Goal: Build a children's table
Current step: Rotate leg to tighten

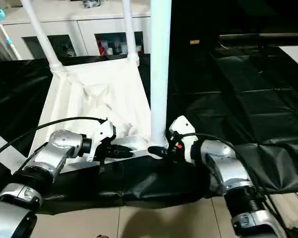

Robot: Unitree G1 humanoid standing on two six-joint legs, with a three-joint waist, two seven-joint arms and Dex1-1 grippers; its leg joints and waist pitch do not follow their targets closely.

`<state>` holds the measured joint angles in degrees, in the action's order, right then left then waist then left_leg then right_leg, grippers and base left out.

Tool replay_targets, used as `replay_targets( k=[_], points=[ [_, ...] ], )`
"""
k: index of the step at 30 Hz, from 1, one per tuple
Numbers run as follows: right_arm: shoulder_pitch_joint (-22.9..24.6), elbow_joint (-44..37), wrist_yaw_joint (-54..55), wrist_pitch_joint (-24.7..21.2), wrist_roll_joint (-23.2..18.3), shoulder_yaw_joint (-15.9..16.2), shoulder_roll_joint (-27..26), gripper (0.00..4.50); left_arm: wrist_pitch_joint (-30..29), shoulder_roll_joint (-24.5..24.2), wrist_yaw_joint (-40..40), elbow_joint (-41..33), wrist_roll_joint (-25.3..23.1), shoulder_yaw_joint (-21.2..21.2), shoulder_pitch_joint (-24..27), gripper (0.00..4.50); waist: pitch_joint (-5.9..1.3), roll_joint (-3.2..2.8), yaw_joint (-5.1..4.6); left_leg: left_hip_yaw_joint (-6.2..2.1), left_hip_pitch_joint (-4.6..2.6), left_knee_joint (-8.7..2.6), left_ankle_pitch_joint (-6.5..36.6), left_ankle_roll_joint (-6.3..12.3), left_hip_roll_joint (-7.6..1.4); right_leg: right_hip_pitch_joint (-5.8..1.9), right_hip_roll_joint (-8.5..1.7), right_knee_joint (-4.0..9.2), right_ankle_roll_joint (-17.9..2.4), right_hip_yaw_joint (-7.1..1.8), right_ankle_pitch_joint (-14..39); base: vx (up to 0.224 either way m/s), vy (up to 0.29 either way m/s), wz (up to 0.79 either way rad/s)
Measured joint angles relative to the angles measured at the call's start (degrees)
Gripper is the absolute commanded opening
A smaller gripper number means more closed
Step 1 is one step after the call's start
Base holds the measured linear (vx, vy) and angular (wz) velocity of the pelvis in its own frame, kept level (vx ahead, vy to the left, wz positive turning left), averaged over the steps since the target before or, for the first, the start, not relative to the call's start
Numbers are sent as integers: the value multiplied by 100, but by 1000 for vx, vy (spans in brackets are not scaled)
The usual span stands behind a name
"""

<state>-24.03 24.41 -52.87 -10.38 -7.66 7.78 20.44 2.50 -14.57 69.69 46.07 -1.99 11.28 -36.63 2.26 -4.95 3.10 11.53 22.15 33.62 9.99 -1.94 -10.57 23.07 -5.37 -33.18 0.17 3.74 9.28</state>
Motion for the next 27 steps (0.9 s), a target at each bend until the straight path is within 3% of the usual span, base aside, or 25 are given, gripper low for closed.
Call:
replay_targets(
  k=[6, 12, 20, 22, 27],
  points=[
    [-314, 519, 1465, -34, 264, -257, -584, 270, -192, 378, -1040, 341, -176, -53, -276, 0, -3, 6, -121, -1, -13, 0, 1, -2, 2, -4, 0, -3, -4, -2, -3, 0, 0, 0],
    [-933, 1274, 3470, -288, 463, -653, -1346, 270, -471, 1046, -2536, 1018, -344, -139, -804, 0, -4, 13, -131, -4, -14, 2, 1, -2, 12, -7, -2, 1, 2, -6, 0, 0, 0, 0],
    [-1230, 1700, 4228, -203, 608, -797, -1568, 270, -423, 1356, -3165, 1394, -434, -173, -1051, 0, -6, 28, -123, -8, -11, 4, 1, -2, 17, -17, -5, 9, -9, -6, -7, 0, 0, 0],
    [-1211, 1701, 4196, -147, 598, -826, -1569, 326, -362, 1353, -3147, 1427, -447, -163, -1063, 0, -6, 28, -116, -9, -10, 2, 1, -1, 17, -16, -4, 8, -19, -5, -13, 0, 0, 0],
    [-1132, 1670, 3844, -23, 550, -840, -1503, 374, -264, 1299, -3066, 1455, -446, -132, -1062, 0, -7, 26, -110, -13, -10, -2, 1, -1, 16, -16, -4, 7, -20, 0, -14, 0, 0, 0]
  ],
)
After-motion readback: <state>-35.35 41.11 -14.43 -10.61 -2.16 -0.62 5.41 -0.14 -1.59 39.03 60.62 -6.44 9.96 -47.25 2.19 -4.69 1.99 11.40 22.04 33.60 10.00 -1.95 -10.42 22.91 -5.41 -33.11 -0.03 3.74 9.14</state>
